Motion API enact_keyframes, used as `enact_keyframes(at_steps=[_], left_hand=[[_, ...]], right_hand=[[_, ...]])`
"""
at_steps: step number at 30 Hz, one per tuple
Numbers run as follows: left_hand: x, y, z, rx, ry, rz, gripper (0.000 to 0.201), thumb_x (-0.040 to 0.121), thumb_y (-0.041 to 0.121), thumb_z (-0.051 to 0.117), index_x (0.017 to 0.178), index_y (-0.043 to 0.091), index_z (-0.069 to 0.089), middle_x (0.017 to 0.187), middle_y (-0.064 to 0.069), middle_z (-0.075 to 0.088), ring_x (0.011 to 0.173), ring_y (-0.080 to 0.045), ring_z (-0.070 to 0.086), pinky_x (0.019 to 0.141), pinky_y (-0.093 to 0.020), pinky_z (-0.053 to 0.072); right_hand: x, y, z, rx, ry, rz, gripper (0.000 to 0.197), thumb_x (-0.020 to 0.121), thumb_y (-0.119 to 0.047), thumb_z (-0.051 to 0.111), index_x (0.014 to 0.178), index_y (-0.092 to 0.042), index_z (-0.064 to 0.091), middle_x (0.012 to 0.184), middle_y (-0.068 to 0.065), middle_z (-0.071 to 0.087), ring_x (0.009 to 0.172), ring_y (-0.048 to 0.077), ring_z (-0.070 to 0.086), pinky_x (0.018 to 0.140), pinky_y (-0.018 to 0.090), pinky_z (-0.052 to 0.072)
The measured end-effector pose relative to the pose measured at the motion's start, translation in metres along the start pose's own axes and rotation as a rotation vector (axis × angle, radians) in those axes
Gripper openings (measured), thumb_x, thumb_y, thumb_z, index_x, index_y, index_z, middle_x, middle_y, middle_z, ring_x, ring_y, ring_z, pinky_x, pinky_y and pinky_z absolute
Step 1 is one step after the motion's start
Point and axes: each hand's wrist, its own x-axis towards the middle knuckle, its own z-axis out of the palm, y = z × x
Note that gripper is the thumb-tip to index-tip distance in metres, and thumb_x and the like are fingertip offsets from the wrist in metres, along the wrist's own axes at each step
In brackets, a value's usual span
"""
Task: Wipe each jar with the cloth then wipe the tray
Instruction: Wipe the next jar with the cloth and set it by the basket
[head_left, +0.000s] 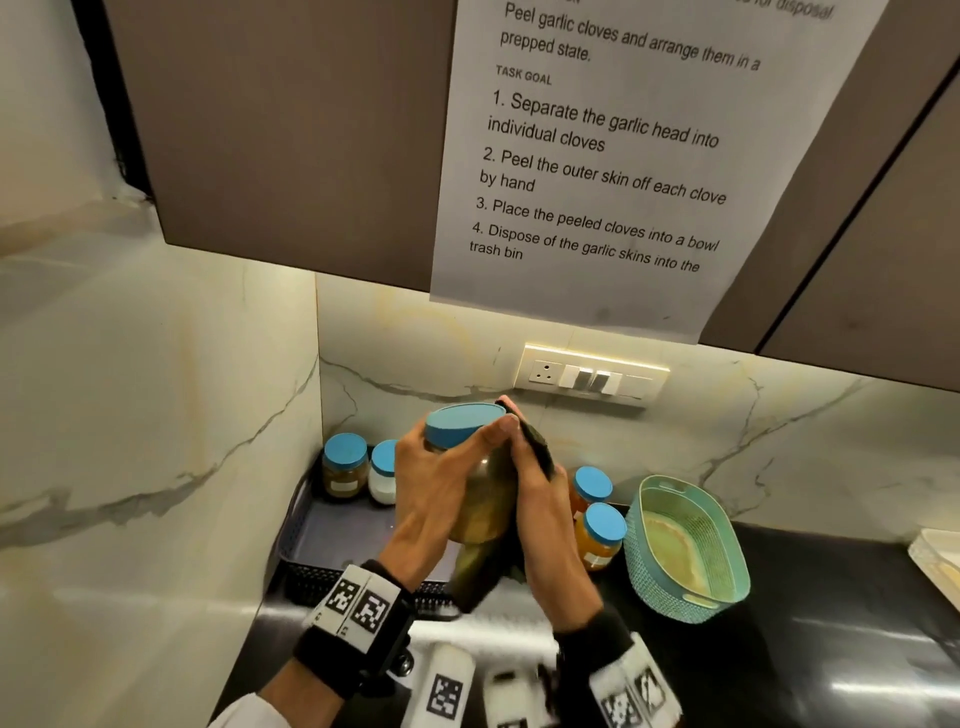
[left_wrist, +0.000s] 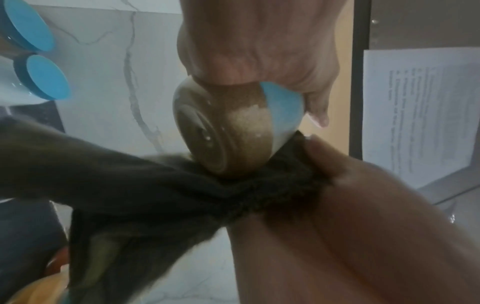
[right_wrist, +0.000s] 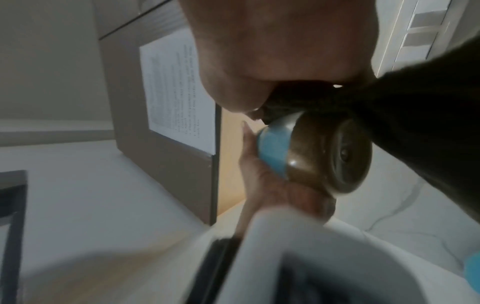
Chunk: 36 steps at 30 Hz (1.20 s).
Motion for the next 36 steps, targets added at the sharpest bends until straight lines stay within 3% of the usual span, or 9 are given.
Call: enact_keyframes(at_steps=[5, 9, 12, 16, 19, 23, 26, 31, 36], left_hand=[[0.012, 0.003, -0.006, 0.009, 0.046, 0.02, 0.092, 0.049, 0.079, 0.083, 0.114, 0.014, 0.072, 0.101, 0.001, 0.079, 0.093, -0.015, 0.077, 0.083, -0.029, 0.063], [-0.007, -0.006, 0.002, 0.037, 0.015, 0.023, 0.095, 0.05, 0.082, 0.08, 0.119, 0.018, 0.069, 0.104, 0.007, 0.076, 0.091, -0.006, 0.075, 0.075, -0.02, 0.061], [0.0, 0.001, -0.002, 0.006, 0.046, 0.003, 0.083, 0.056, 0.066, 0.081, 0.116, 0.011, 0.07, 0.101, 0.0, 0.078, 0.092, -0.016, 0.076, 0.076, -0.021, 0.061], [0.0, 0.0, -0.004, -0.01, 0.087, 0.004, 0.076, 0.054, 0.066, 0.082, 0.109, 0.015, 0.073, 0.096, 0.002, 0.079, 0.089, -0.015, 0.077, 0.077, -0.024, 0.061], [-0.008, -0.002, 0.001, 0.026, 0.071, 0.011, 0.077, 0.056, 0.064, 0.08, 0.115, 0.016, 0.071, 0.1, 0.005, 0.077, 0.09, -0.009, 0.075, 0.072, -0.017, 0.059], [0.001, 0.005, 0.0, -0.028, 0.119, -0.04, 0.071, 0.051, 0.066, 0.081, 0.102, 0.017, 0.072, 0.092, 0.0, 0.078, 0.084, -0.014, 0.075, 0.071, -0.019, 0.059], [-0.003, 0.006, 0.004, -0.053, 0.098, -0.102, 0.08, 0.058, 0.066, 0.082, 0.115, 0.013, 0.066, 0.103, -0.004, 0.076, 0.096, -0.019, 0.075, 0.085, -0.033, 0.063], [-0.017, 0.0, 0.01, -0.078, -0.029, -0.209, 0.073, 0.077, 0.055, 0.086, 0.133, 0.022, 0.052, 0.125, -0.002, 0.066, 0.113, -0.018, 0.067, 0.095, -0.04, 0.06], [-0.01, 0.004, 0.006, -0.1, -0.035, -0.263, 0.076, 0.061, 0.056, 0.09, 0.12, 0.012, 0.071, 0.108, -0.008, 0.078, 0.103, -0.025, 0.074, 0.087, -0.039, 0.063]], right_hand=[[-0.022, 0.004, 0.009, 0.013, -0.032, -0.066, 0.036, 0.1, -0.04, 0.049, 0.133, -0.032, 0.06, 0.11, -0.003, 0.074, 0.084, 0.01, 0.075, 0.065, 0.02, 0.06], [0.0, 0.0, -0.002, 0.034, -0.042, 0.039, 0.024, 0.104, -0.045, 0.046, 0.115, -0.05, 0.066, 0.117, -0.011, 0.074, 0.105, 0.009, 0.071, 0.079, 0.022, 0.057], [-0.023, 0.001, 0.011, -0.015, 0.018, -0.006, 0.04, 0.098, -0.047, 0.048, 0.137, -0.043, 0.058, 0.113, -0.018, 0.071, 0.103, 0.022, 0.072, 0.07, 0.021, 0.061], [-0.021, 0.003, 0.013, 0.049, -0.022, -0.067, 0.044, 0.101, -0.04, 0.048, 0.145, -0.036, 0.052, 0.126, -0.002, 0.069, 0.096, 0.032, 0.071, 0.067, 0.042, 0.064], [0.003, 0.0, 0.001, 0.075, -0.031, 0.029, 0.036, 0.104, -0.043, 0.045, 0.138, -0.04, 0.057, 0.12, -0.013, 0.071, 0.107, 0.009, 0.071, 0.073, 0.019, 0.06], [-0.019, 0.021, 0.006, -0.073, -0.036, -0.079, 0.046, 0.1, -0.047, 0.051, 0.145, -0.037, 0.052, 0.144, -0.005, 0.059, 0.132, 0.01, 0.057, 0.108, 0.035, 0.051], [-0.017, 0.033, 0.005, -0.125, -0.025, -0.216, 0.054, 0.106, -0.012, 0.05, 0.152, -0.04, 0.042, 0.161, -0.012, 0.04, 0.146, 0.008, 0.041, 0.112, 0.027, 0.045], [0.012, 0.018, -0.023, 0.074, 0.037, 0.065, 0.031, 0.105, -0.033, 0.052, 0.132, -0.026, 0.064, 0.122, 0.008, 0.073, 0.109, 0.028, 0.072, 0.081, 0.034, 0.062], [0.009, 0.015, -0.026, 0.068, 0.029, 0.131, 0.026, 0.1, -0.039, 0.057, 0.118, -0.026, 0.07, 0.112, 0.008, 0.076, 0.103, 0.028, 0.074, 0.089, 0.046, 0.062]])
